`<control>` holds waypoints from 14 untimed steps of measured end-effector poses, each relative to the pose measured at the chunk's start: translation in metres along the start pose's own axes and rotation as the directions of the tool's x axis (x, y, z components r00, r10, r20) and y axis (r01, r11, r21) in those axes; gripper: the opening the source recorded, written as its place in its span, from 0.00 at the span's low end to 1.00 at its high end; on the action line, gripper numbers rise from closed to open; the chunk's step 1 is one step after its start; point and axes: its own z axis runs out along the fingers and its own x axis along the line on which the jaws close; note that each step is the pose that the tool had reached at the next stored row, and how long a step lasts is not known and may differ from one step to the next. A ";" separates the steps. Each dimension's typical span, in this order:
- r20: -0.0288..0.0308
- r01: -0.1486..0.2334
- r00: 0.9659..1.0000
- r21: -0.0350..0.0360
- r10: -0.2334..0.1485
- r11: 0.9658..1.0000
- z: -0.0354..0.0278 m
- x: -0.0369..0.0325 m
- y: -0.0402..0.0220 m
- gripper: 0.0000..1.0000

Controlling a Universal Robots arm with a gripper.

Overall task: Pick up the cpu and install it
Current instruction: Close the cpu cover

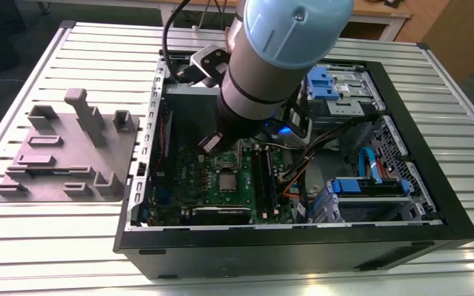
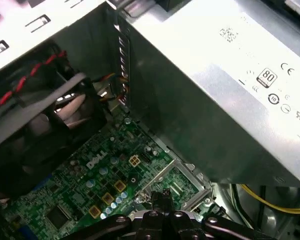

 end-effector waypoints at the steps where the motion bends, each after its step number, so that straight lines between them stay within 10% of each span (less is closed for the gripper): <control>1: 0.004 0.002 1.000 0.004 -0.002 1.000 0.0003 -0.0002 -0.0003 0.11; 6: 0.022 0.009 1.000 0.022 -0.009 1.000 0.0026 -0.0034 -0.0043 0.11; 14: 0.023 0.009 1.000 0.023 -0.010 1.000 0.0089 -0.0198 -0.0176 0.11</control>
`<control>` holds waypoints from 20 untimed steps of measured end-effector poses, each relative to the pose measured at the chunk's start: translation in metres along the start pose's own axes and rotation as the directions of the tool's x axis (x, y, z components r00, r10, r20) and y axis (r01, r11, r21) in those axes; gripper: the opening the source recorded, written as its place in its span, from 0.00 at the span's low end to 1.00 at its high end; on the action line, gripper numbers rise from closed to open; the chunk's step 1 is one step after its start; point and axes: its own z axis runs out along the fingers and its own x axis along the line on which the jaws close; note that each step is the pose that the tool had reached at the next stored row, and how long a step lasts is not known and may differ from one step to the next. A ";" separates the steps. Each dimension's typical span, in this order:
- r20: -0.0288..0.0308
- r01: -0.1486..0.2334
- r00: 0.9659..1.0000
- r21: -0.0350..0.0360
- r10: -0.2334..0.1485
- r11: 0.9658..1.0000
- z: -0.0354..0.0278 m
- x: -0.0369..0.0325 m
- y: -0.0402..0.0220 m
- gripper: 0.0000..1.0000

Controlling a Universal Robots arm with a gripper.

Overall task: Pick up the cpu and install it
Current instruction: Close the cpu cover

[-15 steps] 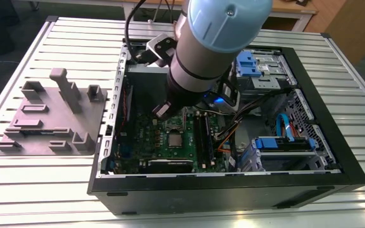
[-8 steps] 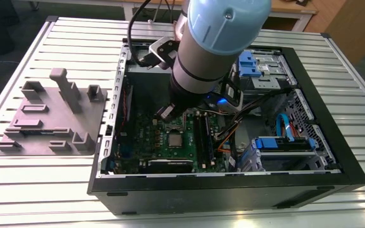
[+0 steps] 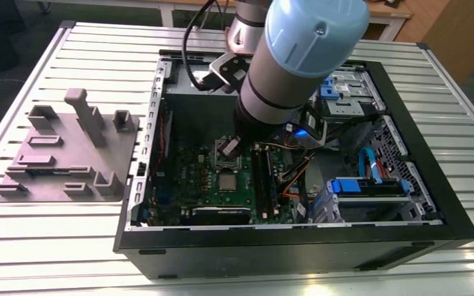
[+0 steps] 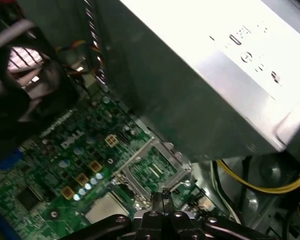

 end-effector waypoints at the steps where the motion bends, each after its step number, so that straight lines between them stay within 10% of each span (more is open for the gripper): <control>1: 0.000 0.000 1.000 0.000 0.000 1.000 0.0009 -0.0018 -0.0012 0.11; 20: -0.008 0.032 0.999 -0.003 -0.032 0.999 0.0059 -0.0079 -0.0050 0.11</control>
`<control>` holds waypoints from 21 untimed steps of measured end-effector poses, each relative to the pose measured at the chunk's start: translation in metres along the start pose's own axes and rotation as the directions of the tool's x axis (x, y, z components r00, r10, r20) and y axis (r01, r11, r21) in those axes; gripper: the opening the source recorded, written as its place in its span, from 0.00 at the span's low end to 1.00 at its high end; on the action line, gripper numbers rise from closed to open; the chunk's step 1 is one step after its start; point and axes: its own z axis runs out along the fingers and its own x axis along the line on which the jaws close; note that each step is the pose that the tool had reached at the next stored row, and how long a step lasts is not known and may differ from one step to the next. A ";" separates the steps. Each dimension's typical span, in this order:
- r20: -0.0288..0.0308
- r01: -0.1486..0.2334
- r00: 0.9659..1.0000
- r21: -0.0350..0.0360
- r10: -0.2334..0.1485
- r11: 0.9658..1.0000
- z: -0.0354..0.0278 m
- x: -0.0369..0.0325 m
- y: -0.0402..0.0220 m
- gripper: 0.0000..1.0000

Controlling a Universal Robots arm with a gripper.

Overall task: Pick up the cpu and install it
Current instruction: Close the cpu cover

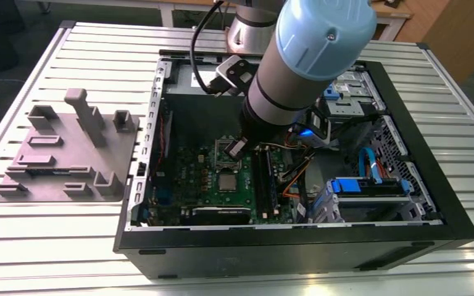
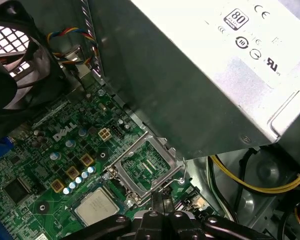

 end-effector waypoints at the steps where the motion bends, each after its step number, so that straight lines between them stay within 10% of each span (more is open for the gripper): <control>1: 0.000 0.000 1.000 0.000 0.000 1.000 0.0000 0.0000 0.0000 0.11; 21: -0.007 0.029 1.000 -0.005 -0.029 1.000 0.0080 -0.0192 -0.0024 0.11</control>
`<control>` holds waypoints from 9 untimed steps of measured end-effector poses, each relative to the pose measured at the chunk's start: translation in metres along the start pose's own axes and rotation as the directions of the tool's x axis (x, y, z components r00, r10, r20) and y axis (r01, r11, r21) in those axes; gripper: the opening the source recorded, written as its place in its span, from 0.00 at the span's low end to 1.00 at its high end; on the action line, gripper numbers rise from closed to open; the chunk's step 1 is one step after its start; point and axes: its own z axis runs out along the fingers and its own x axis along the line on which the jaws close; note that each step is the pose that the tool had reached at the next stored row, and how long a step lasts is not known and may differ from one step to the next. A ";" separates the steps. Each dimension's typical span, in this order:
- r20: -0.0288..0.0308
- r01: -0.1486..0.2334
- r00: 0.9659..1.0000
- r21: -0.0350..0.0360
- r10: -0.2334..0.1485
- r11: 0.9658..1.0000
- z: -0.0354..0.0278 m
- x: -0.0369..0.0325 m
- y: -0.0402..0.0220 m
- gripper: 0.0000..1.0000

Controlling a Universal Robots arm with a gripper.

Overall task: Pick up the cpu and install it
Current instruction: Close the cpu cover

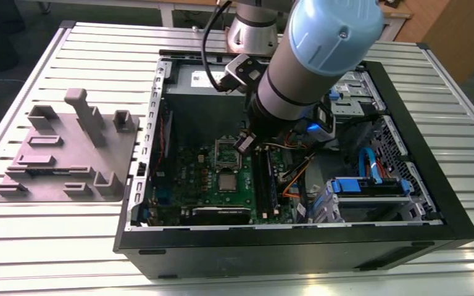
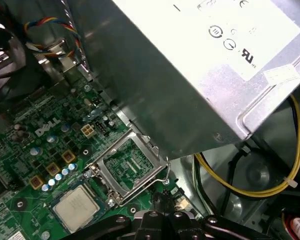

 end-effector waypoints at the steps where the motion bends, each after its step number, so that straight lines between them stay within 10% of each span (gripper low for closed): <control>1: 0.000 0.000 1.000 0.000 0.000 1.000 0.0011 -0.0010 0.0006 0.11; 9: 0.002 0.000 1.000 -0.002 0.000 1.000 0.0104 -0.0073 0.0045 0.11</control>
